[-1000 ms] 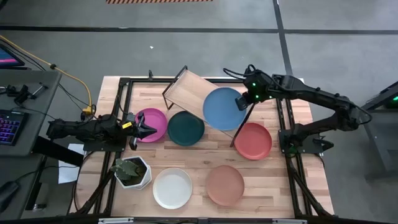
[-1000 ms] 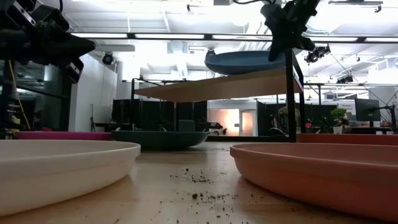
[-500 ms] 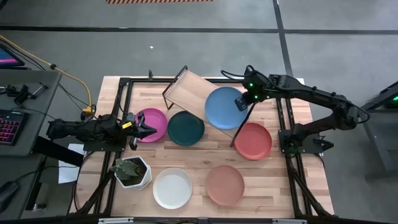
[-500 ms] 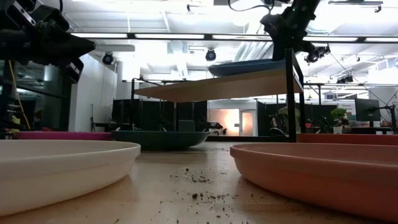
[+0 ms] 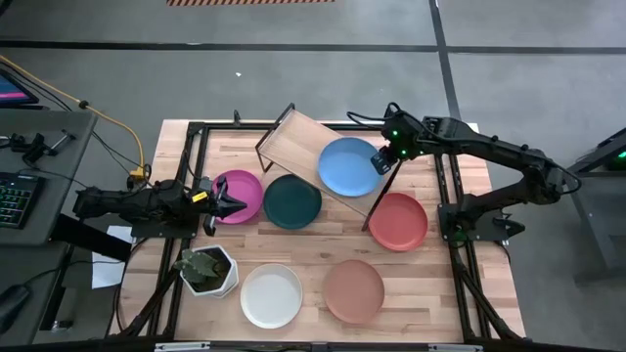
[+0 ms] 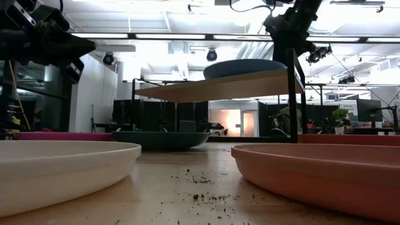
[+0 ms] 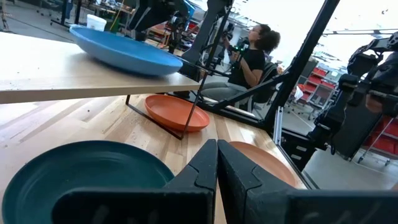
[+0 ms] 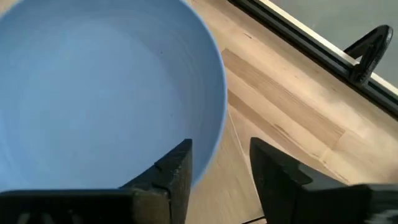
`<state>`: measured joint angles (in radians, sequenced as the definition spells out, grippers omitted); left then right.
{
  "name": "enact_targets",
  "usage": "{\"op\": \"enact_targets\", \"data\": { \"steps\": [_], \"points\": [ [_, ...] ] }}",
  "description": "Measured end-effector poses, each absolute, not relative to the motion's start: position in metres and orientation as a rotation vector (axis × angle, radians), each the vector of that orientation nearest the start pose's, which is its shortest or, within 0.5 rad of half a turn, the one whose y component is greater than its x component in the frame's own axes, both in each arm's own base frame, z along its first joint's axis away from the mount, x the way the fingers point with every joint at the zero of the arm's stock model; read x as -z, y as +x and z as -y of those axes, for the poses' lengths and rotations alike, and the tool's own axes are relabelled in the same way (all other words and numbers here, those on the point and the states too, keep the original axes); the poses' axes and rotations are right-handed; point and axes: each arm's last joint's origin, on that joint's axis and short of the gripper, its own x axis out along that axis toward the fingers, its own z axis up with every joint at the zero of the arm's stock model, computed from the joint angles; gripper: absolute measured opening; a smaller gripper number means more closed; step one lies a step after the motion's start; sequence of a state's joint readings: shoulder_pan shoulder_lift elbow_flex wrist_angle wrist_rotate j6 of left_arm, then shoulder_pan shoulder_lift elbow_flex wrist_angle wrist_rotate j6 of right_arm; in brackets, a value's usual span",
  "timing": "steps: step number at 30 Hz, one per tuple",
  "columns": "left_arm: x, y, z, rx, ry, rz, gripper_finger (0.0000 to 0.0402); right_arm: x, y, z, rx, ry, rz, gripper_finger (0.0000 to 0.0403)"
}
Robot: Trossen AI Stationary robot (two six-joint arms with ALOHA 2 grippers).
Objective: Place and stack plates onto a shelf
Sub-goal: Put the blue plate on the shelf
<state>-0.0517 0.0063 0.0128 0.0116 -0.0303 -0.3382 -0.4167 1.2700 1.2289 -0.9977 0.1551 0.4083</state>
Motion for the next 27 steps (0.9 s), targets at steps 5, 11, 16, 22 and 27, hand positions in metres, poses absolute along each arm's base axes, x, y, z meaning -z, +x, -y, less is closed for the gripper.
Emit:
{"op": "enact_targets", "data": {
  "steps": [5,11,16,22,27],
  "points": [
    [-0.169,0.097,0.004,0.025,-0.339,0.014,0.0,-0.328,0.213,0.098,0.699,0.477,-0.892,0.0142],
    [-0.168,0.097,0.004,0.024,-0.339,0.014,0.0,-0.336,0.217,0.086,0.583,0.485,-0.827,0.0142],
    [-0.169,0.097,0.004,0.025,-0.339,0.014,0.0,-0.33,0.229,0.065,0.485,0.484,-0.883,0.012],
    [-0.168,0.097,0.004,0.025,-0.339,0.014,0.0,-0.323,0.237,0.049,0.483,0.486,-0.931,0.0013],
    [-0.168,0.097,0.004,0.025,-0.339,0.014,0.0,-0.309,0.242,0.05,0.558,0.472,-1.035,0.0009]
  ]
}}
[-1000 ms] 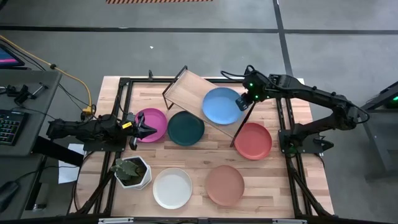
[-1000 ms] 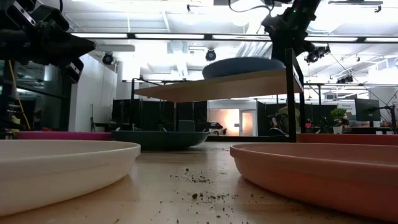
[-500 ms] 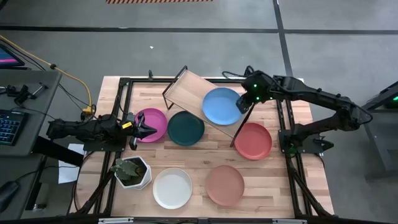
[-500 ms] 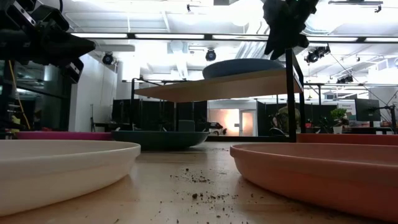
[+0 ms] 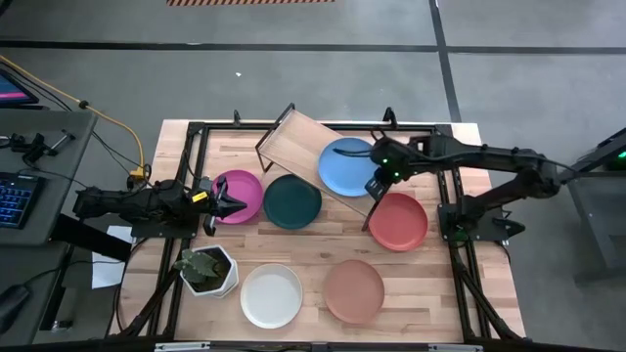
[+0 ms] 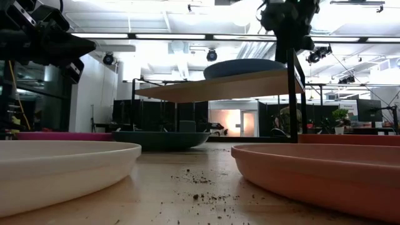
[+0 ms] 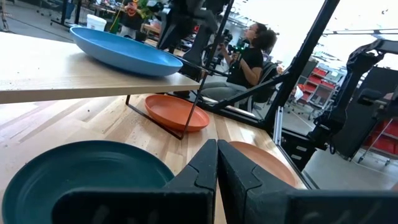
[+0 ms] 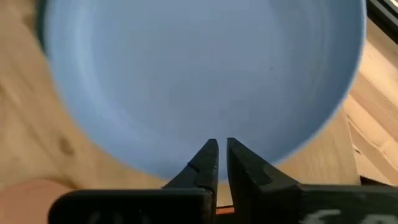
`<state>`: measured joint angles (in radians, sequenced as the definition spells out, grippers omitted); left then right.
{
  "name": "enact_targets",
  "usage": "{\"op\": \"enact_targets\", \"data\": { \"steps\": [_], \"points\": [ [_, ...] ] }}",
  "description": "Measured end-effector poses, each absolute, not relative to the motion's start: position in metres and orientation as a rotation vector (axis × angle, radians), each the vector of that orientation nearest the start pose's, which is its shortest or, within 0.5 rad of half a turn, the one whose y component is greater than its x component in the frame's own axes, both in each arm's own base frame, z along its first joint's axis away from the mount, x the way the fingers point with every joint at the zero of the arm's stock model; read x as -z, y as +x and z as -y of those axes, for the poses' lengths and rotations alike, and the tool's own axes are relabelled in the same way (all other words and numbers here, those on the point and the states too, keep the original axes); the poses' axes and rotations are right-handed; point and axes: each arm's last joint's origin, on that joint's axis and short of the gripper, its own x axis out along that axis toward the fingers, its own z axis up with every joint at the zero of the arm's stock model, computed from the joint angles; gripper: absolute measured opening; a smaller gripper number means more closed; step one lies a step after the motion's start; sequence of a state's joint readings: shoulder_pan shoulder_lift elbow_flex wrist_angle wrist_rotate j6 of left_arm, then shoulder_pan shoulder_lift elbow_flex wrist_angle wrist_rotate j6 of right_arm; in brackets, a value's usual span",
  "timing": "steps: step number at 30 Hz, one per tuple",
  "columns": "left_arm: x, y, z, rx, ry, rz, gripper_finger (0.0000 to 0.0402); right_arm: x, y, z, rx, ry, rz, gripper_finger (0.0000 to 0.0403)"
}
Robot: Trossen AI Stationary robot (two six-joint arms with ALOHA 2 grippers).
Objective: Place and stack plates onto a shelf
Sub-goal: Put the blue plate on the shelf
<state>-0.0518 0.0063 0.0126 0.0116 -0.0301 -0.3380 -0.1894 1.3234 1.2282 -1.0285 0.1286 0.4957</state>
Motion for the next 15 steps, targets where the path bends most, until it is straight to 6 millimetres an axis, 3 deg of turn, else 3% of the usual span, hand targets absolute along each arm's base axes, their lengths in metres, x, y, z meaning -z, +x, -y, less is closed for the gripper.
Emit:
{"op": "enact_targets", "data": {
  "steps": [8,15],
  "points": [
    [-0.1684,0.0972,0.0042,0.024,-0.339,0.014,0.0,-0.2983,0.2532,0.0523,0.556,0.458,-1.065,0.0001],
    [-0.1685,0.0972,0.0042,0.025,-0.339,0.014,0.0,-0.297,0.2513,0.0517,0.544,0.453,-1.096,0.0]
  ]
}}
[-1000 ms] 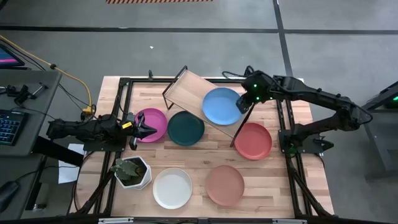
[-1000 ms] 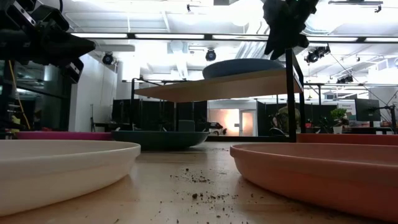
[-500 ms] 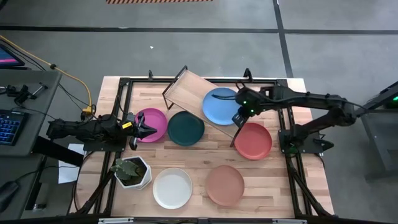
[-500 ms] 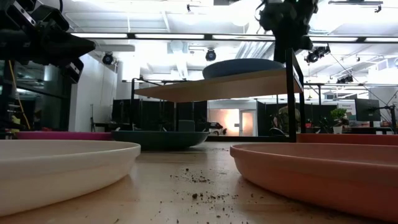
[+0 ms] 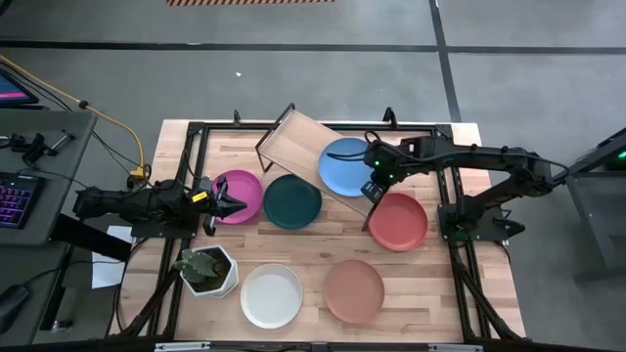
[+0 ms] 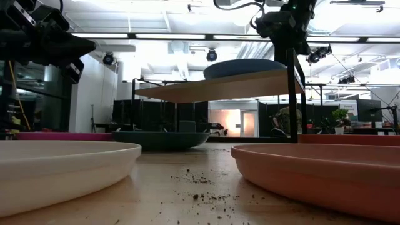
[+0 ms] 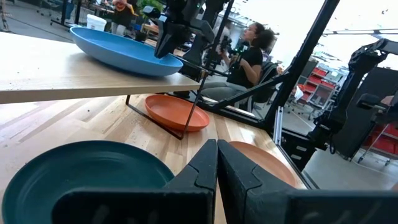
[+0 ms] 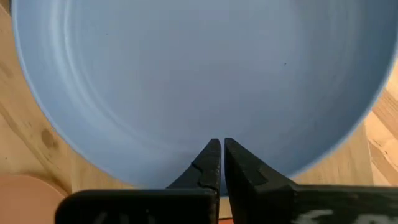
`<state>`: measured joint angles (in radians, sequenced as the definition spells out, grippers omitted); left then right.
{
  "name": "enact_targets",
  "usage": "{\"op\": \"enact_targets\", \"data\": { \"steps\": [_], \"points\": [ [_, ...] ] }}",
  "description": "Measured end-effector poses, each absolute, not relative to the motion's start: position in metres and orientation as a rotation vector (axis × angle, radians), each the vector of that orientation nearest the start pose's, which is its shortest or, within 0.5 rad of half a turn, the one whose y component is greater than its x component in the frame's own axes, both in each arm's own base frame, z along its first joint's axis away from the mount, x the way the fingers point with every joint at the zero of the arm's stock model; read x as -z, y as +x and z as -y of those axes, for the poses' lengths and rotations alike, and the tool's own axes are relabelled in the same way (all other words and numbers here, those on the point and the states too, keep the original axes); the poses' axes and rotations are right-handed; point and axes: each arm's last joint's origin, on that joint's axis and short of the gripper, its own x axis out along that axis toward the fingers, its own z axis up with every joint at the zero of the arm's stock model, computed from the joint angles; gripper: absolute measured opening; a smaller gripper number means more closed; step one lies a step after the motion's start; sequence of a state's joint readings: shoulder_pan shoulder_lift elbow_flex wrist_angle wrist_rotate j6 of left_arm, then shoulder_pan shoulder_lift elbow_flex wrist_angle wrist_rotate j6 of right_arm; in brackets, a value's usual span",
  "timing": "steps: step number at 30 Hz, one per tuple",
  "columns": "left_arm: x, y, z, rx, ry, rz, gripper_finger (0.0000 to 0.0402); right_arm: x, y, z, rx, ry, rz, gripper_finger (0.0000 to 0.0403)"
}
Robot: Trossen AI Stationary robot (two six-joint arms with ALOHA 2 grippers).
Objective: Place and stack plates onto a shelf
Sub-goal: Put the blue plate on the shelf
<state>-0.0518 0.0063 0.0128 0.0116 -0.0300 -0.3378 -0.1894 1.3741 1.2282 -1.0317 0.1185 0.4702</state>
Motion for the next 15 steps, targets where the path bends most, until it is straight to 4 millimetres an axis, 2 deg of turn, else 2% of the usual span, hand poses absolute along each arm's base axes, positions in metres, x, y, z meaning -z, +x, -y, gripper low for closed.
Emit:
{"op": "enact_targets", "data": {
  "steps": [15],
  "points": [
    [-0.169,0.097,0.004,0.025,-0.339,0.014,0.0,-0.3,0.239,0.048,0.496,0.458,-1.166,0.0]
  ]
}}
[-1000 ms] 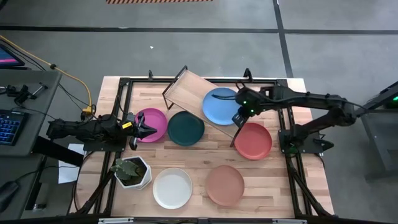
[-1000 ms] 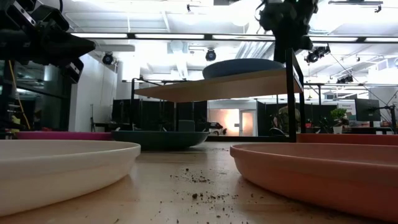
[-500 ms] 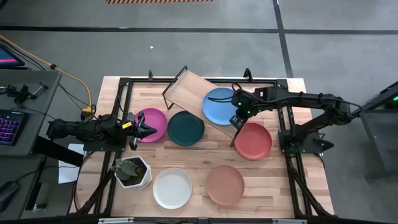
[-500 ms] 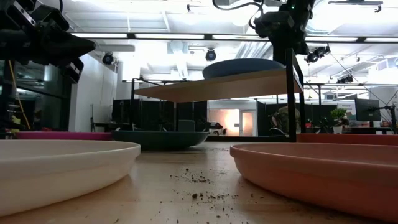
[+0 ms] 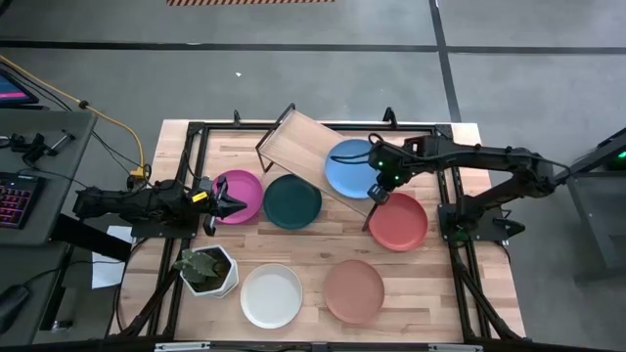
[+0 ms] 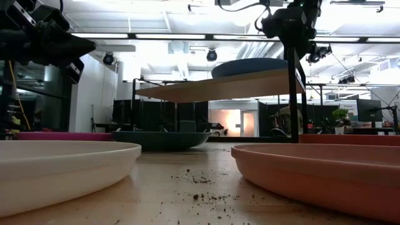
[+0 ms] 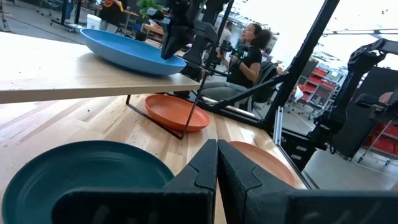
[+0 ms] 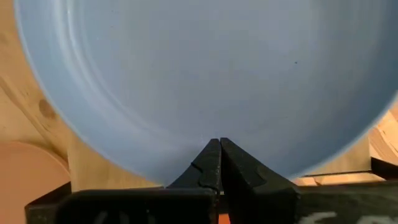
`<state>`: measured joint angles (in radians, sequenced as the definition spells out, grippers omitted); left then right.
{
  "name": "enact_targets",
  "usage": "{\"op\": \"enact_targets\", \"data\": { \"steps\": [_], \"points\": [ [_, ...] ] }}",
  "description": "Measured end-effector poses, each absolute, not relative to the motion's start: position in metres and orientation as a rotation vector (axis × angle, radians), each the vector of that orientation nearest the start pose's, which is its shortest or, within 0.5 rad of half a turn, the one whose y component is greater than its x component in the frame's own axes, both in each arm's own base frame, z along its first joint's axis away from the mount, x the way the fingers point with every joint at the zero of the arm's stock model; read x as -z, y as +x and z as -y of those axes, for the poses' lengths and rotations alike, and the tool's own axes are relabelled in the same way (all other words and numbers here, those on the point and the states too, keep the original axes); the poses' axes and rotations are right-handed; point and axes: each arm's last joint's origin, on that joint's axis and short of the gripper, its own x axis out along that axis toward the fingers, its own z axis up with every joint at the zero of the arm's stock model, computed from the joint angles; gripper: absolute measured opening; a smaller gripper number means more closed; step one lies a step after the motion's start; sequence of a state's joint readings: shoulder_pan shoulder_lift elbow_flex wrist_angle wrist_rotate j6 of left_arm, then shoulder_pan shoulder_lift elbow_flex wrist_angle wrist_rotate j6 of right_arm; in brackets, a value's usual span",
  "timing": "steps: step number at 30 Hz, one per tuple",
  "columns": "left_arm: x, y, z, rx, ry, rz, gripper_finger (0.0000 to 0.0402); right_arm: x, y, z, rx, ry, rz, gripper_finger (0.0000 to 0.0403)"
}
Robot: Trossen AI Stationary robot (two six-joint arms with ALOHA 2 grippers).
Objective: Place and stack plates onto a shelf
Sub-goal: Put the blue plate on the shelf, then put the pink plate on the shelf
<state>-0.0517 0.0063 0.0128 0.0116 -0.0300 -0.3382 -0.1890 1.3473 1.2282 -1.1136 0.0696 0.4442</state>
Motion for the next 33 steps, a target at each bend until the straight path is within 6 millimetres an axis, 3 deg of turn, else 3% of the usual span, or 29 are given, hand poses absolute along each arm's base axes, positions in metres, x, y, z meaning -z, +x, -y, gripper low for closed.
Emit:
{"op": "enact_targets", "data": {
  "steps": [8,14,18,21,28,33],
  "points": [
    [-0.169,0.097,0.004,0.024,-0.339,0.014,0.0,-0.33,0.222,0.046,0.506,0.4,-0.95,0.0],
    [-0.168,0.097,0.004,0.025,-0.339,0.014,0.0,-0.363,0.192,0.023,0.466,0.305,-0.732,0.0],
    [-0.169,0.097,0.004,0.024,-0.339,0.014,0.0,-0.374,0.173,0.006,0.489,0.291,-0.609,0.0],
    [-0.169,0.097,0.004,0.025,-0.339,0.014,0.0,-0.36,0.166,-0.007,0.467,0.331,-0.511,0.0],
    [-0.169,0.097,0.004,0.021,-0.34,0.018,0.0,-0.301,0.167,-0.03,0.276,0.449,-0.309,0.0],
    [-0.177,0.097,0.004,0.037,-0.383,0.103,0.0,-0.289,0.171,-0.037,0.187,0.493,-0.178,0.0]
  ]
}}
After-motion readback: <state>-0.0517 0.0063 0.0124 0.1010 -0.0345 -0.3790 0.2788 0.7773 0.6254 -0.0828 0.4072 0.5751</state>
